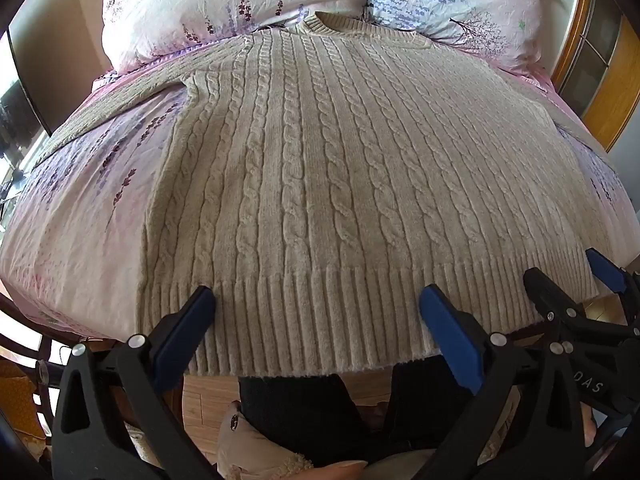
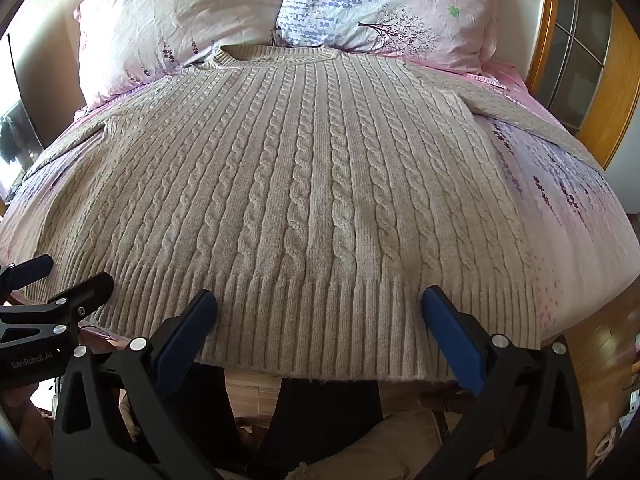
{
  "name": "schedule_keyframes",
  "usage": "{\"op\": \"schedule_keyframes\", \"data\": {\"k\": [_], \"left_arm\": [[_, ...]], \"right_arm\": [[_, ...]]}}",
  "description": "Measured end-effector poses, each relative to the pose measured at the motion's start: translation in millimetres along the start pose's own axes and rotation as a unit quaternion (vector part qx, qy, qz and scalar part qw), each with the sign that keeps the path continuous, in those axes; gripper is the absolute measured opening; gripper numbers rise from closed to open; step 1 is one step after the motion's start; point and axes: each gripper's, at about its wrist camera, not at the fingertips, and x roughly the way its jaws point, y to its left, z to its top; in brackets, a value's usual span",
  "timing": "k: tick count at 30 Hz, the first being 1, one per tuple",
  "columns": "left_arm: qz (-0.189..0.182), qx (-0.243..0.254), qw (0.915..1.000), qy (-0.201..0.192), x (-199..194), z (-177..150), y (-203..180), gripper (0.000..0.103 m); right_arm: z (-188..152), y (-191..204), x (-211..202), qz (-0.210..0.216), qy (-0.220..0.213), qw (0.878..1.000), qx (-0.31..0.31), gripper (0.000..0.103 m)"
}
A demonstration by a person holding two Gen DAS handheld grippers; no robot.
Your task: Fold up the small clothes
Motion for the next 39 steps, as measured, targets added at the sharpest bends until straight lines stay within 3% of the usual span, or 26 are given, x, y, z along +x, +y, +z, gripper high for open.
{"op": "schedule_keyframes", "data": {"k": [39], "left_arm": [[0.0,0.0,1.0,-0.006,-2.3,-3.0,1.1,0.101]], "right_arm": [[0.2,-0.4,-0.2,0.0,0.0,1.0,0.0,0.102]]}}
